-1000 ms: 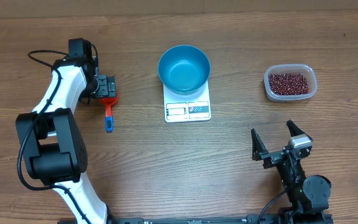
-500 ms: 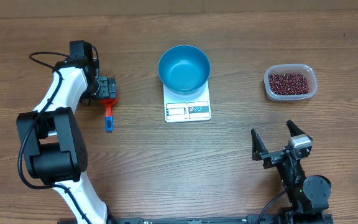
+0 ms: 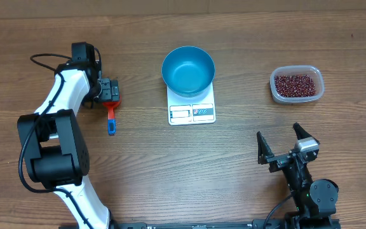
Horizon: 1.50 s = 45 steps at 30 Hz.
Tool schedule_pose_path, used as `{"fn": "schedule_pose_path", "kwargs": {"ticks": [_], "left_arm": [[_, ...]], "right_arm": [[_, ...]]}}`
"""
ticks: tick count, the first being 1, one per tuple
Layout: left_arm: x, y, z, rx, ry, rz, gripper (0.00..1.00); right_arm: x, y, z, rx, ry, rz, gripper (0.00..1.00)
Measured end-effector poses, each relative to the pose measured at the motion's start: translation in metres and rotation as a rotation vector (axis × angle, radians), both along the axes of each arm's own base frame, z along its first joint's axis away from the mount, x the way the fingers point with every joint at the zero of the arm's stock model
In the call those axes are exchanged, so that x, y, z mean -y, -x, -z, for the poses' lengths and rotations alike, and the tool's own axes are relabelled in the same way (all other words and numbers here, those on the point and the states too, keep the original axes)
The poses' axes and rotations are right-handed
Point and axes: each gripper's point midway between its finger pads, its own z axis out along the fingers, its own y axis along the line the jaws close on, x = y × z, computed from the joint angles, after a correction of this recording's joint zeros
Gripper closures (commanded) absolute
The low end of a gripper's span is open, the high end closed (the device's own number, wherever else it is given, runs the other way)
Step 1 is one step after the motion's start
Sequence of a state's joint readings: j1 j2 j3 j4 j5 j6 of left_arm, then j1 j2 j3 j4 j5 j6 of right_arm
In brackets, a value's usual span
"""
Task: Scoop item into bowl and weigh 150g on scale
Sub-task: 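Close the left gripper on the red scoop's cup rim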
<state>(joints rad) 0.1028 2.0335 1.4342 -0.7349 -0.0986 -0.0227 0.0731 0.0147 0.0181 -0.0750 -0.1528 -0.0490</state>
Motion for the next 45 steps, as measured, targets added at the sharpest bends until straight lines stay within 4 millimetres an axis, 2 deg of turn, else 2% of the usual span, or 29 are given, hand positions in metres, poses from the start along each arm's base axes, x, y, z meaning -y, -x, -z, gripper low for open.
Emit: {"fn": "schedule_pose_path", "kwargs": {"ticks": [12, 20, 26, 30, 34, 41, 45], "left_arm": [[0.0005, 0.0025, 0.0027, -0.007, 0.002, 0.0, 0.02], [0.0008, 0.0062, 0.0061, -0.018, 0.003, -0.001, 0.25], [0.0007, 0.0046, 0.0058, -0.012, 0.002, 0.0, 0.36], [0.0007, 0.0042, 0.0057, -0.01, 0.003, -0.001, 0.53], [0.0006, 0.0036, 0.0055, -0.008, 0.002, 0.004, 0.76], [0.0011, 0.0026, 0.0054, -0.006, 0.001, 0.02, 0.96], [0.0019, 0.0021, 0.0053, -0.004, 0.004, 0.024, 0.96]], "right_arm": [[-0.0001, 0.0, -0.0001, 0.0, 0.0, 0.0, 0.0], [0.0, 0.0, 0.0, 0.0, 0.0, 0.0, 0.0], [-0.0001, 0.0, 0.0, 0.0, 0.0, 0.0, 0.0], [0.0, 0.0, -0.0001, 0.0, 0.0, 0.0, 0.0], [0.0001, 0.0, -0.0001, 0.0, 0.0, 0.0, 0.0], [0.0, 0.0, -0.0002, 0.001, 0.0, 0.0, 0.0], [0.0, 0.0, 0.0, 0.0, 0.0, 0.0, 0.0]]}}
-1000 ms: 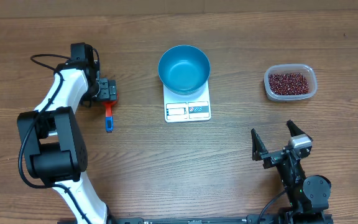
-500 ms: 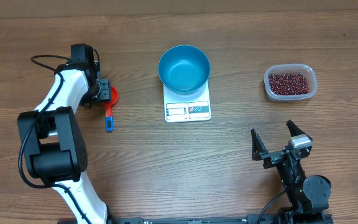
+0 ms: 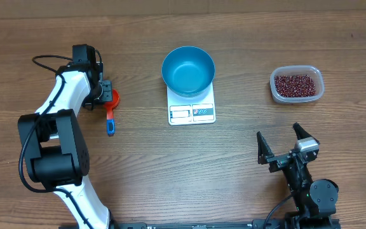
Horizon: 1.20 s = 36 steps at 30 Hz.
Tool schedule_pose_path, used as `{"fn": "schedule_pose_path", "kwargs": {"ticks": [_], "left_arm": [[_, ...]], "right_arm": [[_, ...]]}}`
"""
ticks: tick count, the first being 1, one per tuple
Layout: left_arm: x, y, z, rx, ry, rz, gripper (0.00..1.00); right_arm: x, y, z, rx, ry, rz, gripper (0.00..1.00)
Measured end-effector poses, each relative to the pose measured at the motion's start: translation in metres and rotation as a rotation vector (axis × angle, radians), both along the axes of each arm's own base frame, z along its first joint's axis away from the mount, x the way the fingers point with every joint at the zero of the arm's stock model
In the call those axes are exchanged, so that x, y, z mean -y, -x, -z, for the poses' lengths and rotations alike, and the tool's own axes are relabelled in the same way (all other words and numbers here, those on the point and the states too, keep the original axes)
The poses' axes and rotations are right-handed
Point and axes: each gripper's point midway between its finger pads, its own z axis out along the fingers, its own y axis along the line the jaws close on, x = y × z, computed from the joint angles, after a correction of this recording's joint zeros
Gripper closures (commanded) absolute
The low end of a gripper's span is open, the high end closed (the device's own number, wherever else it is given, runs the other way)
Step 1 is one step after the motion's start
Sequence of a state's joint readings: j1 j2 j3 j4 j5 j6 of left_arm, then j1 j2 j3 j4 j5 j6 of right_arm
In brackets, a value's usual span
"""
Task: Scoop item into bowl and weigh 150g on scale
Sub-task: 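Close the left gripper on the red scoop's cup rim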
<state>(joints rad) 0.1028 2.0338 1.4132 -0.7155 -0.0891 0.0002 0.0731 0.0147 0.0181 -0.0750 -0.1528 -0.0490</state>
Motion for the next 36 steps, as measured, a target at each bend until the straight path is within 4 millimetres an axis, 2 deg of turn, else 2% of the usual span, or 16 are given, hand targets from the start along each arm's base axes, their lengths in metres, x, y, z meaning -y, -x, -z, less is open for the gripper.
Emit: {"fn": "schedule_pose_path", "kwargs": {"ticks": [30, 36], "left_arm": [[0.007, 0.002, 0.001, -0.008, 0.041, 0.009, 0.96], [0.01, 0.012, -0.002, -0.059, 0.057, -0.007, 0.96]], "right_arm": [[0.0, 0.0, 0.0, 0.0, 0.0, 0.0, 0.0], [0.0, 0.0, 0.0, 0.001, 0.0, 0.0, 0.0]]}}
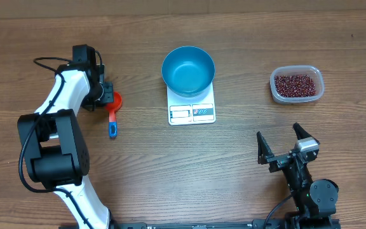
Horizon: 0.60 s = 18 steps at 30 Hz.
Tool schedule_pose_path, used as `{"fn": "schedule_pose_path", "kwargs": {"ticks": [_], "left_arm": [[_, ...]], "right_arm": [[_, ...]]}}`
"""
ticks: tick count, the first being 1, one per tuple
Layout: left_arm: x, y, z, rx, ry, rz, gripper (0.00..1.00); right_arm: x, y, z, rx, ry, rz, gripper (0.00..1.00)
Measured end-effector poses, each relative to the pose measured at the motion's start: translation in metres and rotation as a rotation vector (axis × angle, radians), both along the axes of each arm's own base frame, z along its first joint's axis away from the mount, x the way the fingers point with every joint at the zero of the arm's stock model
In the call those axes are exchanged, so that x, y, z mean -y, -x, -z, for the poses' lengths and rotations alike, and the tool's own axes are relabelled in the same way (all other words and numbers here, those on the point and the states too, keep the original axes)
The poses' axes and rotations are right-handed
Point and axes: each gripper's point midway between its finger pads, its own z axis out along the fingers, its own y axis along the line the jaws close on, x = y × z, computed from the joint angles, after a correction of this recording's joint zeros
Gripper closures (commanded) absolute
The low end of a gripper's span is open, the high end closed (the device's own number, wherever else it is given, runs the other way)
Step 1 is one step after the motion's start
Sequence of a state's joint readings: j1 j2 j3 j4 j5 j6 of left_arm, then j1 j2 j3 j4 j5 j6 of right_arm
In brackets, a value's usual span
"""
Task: Scoop item into bowl and weigh 150g on scale
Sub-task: 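Close the left gripper on the red scoop's cup rim, then lift the red scoop and carry it right toward the scale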
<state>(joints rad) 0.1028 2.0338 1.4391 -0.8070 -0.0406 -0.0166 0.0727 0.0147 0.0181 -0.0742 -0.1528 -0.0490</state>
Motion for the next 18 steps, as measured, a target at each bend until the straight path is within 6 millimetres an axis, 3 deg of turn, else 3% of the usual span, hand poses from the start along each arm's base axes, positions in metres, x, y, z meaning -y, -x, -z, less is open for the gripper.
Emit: {"fn": "schedule_pose_path", "kwargs": {"ticks": [9, 18], "left_arm": [[0.008, -0.012, -0.028, 0.017, 0.057, -0.042, 0.96], [0.027, -0.013, -0.03, 0.018, 0.183, -0.121, 0.96]], "right_arm": [[0.0, 0.0, 0.0, 0.0, 0.0, 0.0, 0.0], [0.0, 0.0, 0.0, -0.001, 0.0, 0.0, 0.0]]}}
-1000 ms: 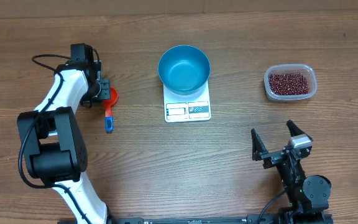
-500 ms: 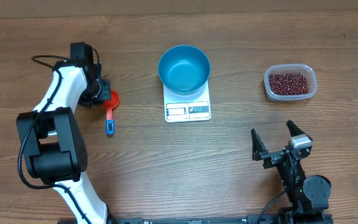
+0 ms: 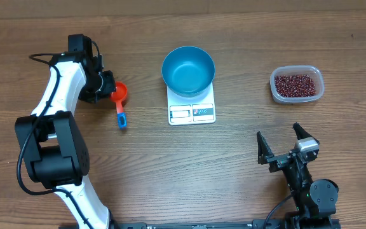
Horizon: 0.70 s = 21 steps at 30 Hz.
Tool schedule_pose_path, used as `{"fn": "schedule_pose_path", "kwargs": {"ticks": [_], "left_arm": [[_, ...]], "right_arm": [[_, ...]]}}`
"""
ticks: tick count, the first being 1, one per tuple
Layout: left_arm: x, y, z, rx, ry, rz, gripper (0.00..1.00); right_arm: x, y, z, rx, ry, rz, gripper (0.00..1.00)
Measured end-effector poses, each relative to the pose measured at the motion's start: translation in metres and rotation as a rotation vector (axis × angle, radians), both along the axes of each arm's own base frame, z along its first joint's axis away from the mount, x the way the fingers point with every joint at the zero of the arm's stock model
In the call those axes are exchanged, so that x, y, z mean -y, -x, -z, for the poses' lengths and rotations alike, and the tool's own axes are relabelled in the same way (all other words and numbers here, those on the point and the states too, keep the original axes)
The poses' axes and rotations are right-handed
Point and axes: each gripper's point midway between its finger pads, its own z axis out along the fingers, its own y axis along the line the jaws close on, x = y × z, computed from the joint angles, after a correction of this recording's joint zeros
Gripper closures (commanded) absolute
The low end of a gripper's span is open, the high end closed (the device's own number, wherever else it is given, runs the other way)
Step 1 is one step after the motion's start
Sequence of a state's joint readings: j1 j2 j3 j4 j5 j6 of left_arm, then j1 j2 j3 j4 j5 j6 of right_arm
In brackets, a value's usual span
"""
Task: Scoop item into bowl and weigh 150g on scale
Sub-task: 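Lift the red scoop and carry it right toward the scale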
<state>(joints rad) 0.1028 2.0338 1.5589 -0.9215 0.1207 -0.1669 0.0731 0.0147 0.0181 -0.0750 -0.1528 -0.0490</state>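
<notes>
A blue bowl [image 3: 188,70] stands on the small white scale [image 3: 192,112] at the table's middle. The scoop [image 3: 120,102], a red cup with a blue handle pointing toward the front, lies left of the scale. My left gripper [image 3: 105,86] sits at the left rim of the red cup and looks shut on it; the grip itself is partly hidden. A clear tub of red beans [image 3: 297,84] is at the far right. Near the front right edge, my right gripper [image 3: 283,141] stands open with nothing in it.
The left arm's white links and black base [image 3: 49,146] occupy the left side of the table. A black cable [image 3: 43,59] loops behind the left wrist. The wooden table [image 3: 189,165] shows between scale and right arm.
The scoop has shifted right and slightly toward the back, its handle now slanting to the right. My left wrist has moved back and turned with it. The right arm is unchanged.
My left gripper first covered the scoop's red cup, left of the scale. At the two later moments it sat at the cup's left rim, the scoop lying still. Now the scoop is nearer the scale. The right gripper stayed open throughout.
</notes>
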Motion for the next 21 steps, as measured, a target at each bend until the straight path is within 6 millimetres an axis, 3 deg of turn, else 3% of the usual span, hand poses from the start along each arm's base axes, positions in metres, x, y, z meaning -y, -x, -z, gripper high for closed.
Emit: {"fn": "schedule_pose_path", "kwargs": {"ticks": [9, 21], "left_arm": [[-0.005, 0.021, 0.003, -0.108, 0.037, -0.247, 0.96], [-0.011, 0.025, 0.004, -0.135, 0.023, -0.392, 0.96]], "right_arm": [[0.0, 0.0, 0.0, 0.0, 0.0, 0.0, 0.0], [0.0, 0.0, 0.0, 0.0, 0.0, 0.0, 0.0]]}}
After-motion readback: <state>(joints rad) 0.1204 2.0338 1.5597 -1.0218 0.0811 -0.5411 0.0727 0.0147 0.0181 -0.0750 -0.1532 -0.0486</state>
